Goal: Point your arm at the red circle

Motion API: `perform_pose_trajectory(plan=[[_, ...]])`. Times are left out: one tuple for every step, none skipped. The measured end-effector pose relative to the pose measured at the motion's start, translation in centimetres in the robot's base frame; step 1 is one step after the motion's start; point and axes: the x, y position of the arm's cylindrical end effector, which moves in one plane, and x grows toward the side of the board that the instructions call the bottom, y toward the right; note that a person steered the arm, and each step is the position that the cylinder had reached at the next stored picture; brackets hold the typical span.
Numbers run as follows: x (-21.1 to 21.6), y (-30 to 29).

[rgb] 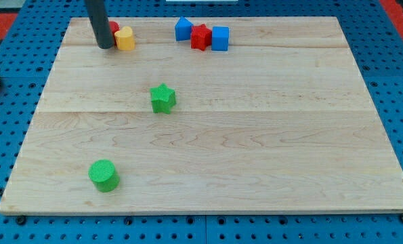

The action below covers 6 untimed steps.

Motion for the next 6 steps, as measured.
perform_pose_trajectory(plan=[[-0.1, 2.3], [0.0, 10.1], [2.2, 12.0], [4.2, 7.8], [4.3, 5.9], [4.3, 5.4]])
